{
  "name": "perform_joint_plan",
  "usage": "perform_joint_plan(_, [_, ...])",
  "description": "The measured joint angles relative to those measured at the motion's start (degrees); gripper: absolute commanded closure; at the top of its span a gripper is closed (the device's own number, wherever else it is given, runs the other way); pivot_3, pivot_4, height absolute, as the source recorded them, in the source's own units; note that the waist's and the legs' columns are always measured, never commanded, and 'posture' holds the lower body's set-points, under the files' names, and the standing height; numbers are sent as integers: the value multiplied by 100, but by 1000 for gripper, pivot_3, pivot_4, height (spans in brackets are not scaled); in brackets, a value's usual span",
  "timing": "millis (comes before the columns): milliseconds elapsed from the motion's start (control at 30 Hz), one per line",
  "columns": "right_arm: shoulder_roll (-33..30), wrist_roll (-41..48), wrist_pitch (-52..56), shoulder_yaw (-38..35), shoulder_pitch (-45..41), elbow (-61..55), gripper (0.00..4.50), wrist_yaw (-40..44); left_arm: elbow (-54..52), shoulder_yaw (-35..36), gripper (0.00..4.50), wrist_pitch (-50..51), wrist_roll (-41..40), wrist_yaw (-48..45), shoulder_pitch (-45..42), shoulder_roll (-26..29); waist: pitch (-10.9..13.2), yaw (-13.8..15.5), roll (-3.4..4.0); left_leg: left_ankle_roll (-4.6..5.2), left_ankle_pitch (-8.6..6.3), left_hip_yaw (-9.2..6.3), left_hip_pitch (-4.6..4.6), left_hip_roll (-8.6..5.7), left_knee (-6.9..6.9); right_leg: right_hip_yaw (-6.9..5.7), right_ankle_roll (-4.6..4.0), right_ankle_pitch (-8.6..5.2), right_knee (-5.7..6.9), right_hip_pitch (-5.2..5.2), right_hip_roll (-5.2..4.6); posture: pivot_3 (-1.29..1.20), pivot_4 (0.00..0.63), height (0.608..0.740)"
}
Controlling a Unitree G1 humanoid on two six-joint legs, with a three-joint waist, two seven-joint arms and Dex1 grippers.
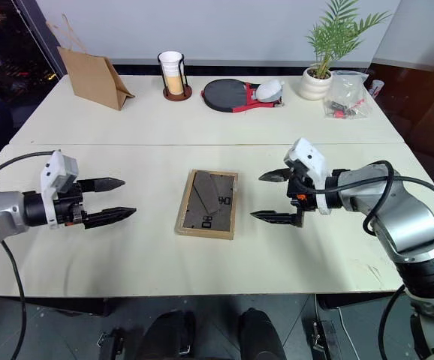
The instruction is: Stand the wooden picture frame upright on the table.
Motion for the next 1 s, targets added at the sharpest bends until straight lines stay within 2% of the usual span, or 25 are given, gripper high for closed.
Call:
perform_joint_plan(367, [-167, 11, 249, -175, 216, -193, 67, -98, -13, -401, 0, -71, 117, 39, -175, -363, 0, 2, 0, 0, 0, -2, 2, 0, 6, 0, 1, 0, 2, 5, 2, 0, 150, 740])
perform_joint_plan(600, [-142, 39, 393, -281, 302, -298, 67, -302, 324, -659, 0, -155, 286, -83, -439, -378, -1, -2, 0, 0, 0, -3, 2, 0, 8, 0, 1, 0, 2, 6, 6, 0, 150, 740])
perform_joint_plan(967, [162, -153, 392, -57, 276, -301, 67, -728, 585, -763, 0, -424, 573, -87, -591, -523, -1, 3, 0, 1, 0, -4, 2, -1, 10, 0, 1, 0, 2, 7, 6, 0, 150, 740])
perform_joint_plan(1000, [183, -156, 392, -41, 255, -299, 293, -756, 586, -770, 254, -428, 596, -82, -591, -557, -1, 2, 0, 1, 0, -4, 2, 0, 10, 0, 1, 0, 2, 7, 6, 0, 150, 740])
